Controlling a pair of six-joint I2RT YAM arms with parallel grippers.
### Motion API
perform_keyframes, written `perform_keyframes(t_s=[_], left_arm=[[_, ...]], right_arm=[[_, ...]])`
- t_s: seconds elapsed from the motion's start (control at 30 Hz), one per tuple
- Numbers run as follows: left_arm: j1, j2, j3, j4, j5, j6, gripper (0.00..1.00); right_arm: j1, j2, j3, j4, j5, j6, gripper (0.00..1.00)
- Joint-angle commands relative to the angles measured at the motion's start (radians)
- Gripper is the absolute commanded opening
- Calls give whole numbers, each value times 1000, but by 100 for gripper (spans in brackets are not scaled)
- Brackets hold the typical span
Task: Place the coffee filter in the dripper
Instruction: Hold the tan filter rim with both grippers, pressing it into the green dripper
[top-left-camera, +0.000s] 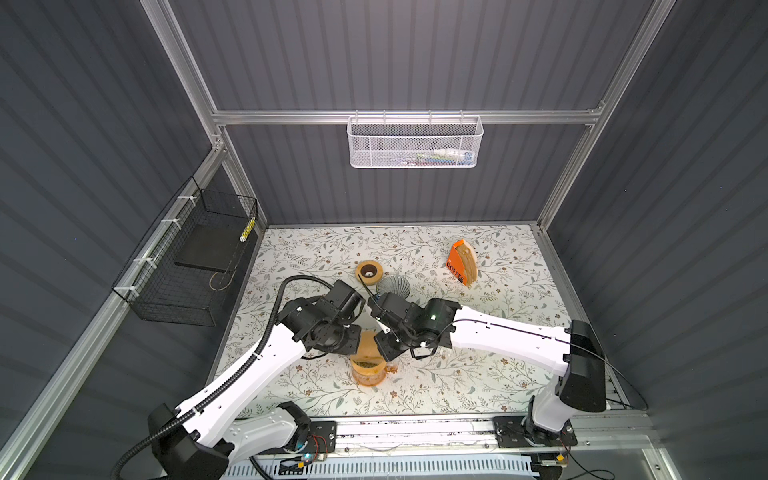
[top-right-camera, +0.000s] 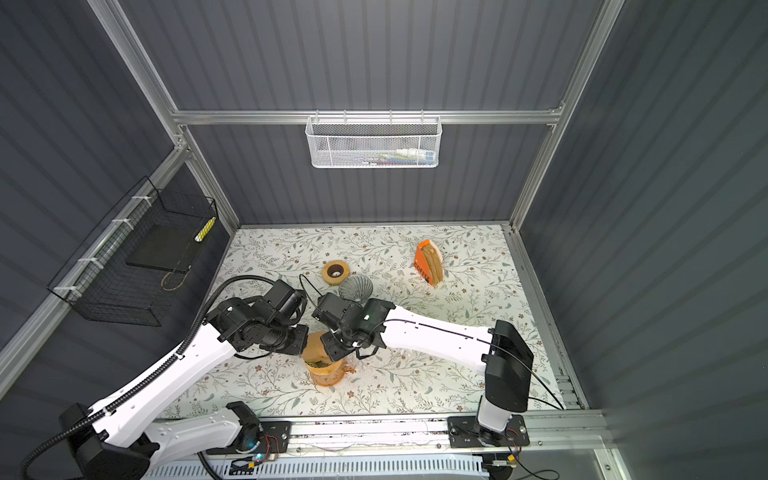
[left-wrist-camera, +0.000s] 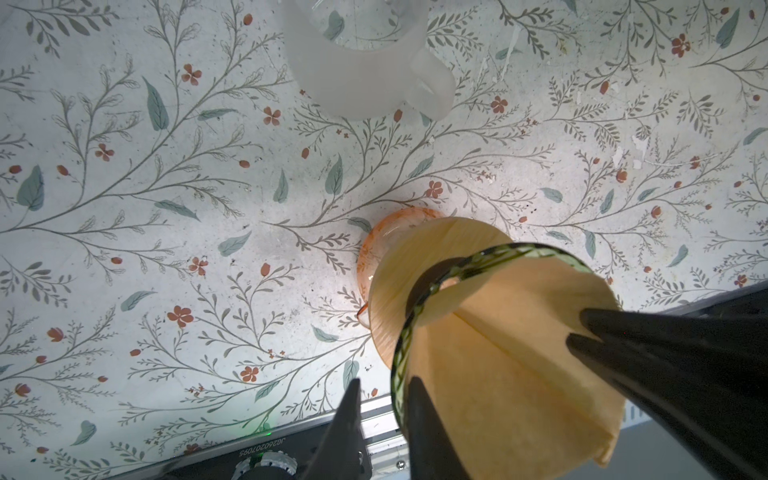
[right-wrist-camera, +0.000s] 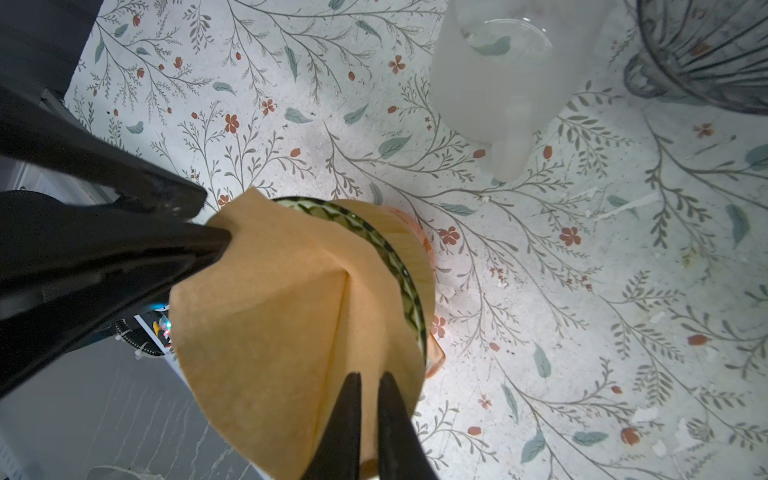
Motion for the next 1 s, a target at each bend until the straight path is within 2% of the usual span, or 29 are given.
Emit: perform_keyframes(t_s=[0.0,0.4,0.97], left_arm=[[-4,-11,41,-34,-14,4,23],[-4,-5,41,-3,37,10,7],[-4,-9,-30,32,33,4,4]], right_arm=[[-5,13,22,-22,6,-12,14],[-5,13,29,-24,6,-13,14],[-5,16,27,-21,8,-13,14]])
